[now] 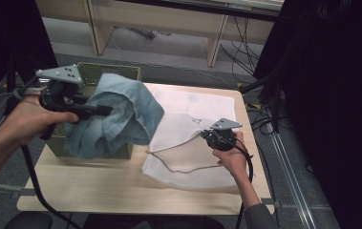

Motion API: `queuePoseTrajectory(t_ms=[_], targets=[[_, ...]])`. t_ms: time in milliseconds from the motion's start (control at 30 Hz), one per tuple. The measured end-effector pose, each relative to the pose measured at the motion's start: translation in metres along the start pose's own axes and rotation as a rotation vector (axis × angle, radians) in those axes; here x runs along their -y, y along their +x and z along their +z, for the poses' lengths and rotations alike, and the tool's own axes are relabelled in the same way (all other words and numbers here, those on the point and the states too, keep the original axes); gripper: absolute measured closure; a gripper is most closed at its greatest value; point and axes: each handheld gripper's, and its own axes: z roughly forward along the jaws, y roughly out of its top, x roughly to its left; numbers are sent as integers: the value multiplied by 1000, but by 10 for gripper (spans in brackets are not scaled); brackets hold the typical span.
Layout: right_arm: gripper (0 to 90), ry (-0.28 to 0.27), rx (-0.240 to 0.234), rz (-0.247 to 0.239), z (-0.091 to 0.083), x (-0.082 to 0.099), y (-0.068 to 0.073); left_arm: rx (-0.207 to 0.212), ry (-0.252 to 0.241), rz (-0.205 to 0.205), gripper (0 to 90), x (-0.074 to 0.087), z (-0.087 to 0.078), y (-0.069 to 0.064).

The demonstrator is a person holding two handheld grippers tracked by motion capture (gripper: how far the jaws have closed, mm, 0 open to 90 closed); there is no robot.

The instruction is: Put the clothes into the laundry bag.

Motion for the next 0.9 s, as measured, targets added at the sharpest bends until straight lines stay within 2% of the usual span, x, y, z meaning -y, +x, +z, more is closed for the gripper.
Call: queuePoseTrajectory(t_ms=[100,233,400,433,500,533,600,633,700,833,900], targets=[[856,-8,7,7,0,0,1,53,16,3,715,1,16,-16],[855,-11,5,5,0,0,0,108,63,52,715,4,41,-38],[856,-15,5,7,-1,1,-2,188,94,43,714,13,73,-57],[855,-2,0,11,-2,0,-2,208,100,46,714,14,80,-61],[856,-18,6,12,-1,0,-2,232,107,45,712,18,94,-67],[856,-3,-1,9,-2,0,-2,243,116,35,712,21,102,-71],[856,-21,9,10,-2,0,-2,256,123,49,710,25,116,-74],[855,-15,6,10,-3,-1,-2,271,127,28,709,29,126,-76],[856,-19,10,12,-3,-1,-3,287,123,10,708,34,139,-78],[856,-26,14,6,-4,-1,-4,278,130,-31,704,45,168,-83],[857,-25,19,3,-4,0,-3,271,139,-34,701,48,177,-84]])
